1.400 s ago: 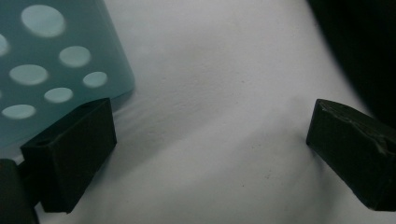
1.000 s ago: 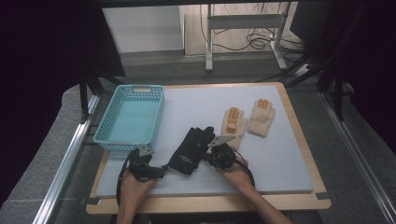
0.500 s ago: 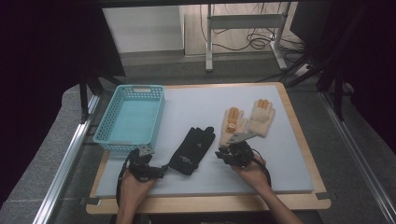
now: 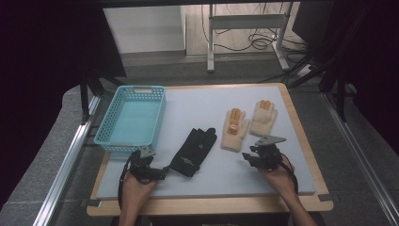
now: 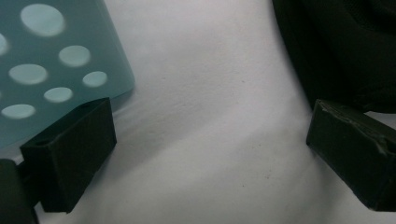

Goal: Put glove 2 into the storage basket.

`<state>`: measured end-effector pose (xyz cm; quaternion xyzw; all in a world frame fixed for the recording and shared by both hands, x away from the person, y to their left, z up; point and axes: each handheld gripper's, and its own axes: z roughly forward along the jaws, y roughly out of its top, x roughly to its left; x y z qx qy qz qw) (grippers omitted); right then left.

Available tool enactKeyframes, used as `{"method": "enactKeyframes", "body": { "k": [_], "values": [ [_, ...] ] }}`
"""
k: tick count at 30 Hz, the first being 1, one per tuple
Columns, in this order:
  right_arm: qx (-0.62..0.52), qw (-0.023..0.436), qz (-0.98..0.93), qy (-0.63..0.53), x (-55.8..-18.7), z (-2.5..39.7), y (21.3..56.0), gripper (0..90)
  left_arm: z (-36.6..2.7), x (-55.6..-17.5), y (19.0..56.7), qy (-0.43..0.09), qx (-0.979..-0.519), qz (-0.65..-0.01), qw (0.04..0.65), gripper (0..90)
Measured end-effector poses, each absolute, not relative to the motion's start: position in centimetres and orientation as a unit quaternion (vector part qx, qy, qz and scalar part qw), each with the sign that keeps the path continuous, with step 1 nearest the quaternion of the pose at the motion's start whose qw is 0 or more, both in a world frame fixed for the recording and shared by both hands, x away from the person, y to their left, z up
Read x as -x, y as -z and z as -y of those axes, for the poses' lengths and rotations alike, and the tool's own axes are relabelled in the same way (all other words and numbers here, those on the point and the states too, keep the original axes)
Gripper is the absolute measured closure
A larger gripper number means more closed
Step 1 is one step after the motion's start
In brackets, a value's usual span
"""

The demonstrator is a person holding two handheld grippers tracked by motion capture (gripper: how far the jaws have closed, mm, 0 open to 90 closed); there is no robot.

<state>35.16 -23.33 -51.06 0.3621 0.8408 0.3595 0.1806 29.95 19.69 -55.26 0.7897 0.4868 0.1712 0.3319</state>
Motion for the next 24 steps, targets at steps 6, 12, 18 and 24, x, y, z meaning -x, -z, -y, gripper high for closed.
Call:
{"method": "enactKeyframes", "body": {
  "k": [6, 12, 18, 24],
  "values": [
    [-0.384, 0.213, -0.831, -0.342, -35.1, 25.4, 51.7, 41.8, -19.7, -30.0, 55.3, -0.17, -0.789, -0.488, 0.333, 1.9],
    [-0.396, 0.222, -0.826, -0.334, -35.1, 26.4, 52.5, 36.7, -19.8, -30.0, 55.3, -0.169, -0.789, -0.488, 0.334, 1.9],
    [-0.409, 0.205, -0.816, -0.354, -35.3, 27.1, 52.9, 33.6, -19.8, -30.0, 55.3, -0.169, -0.789, -0.488, 0.334, 1.9],
    [-0.408, 0.201, -0.817, -0.355, -35.4, 27.1, 52.9, 30.4, -19.8, -30.0, 55.3, -0.169, -0.789, -0.488, 0.334, 2.1]
  ]
}}
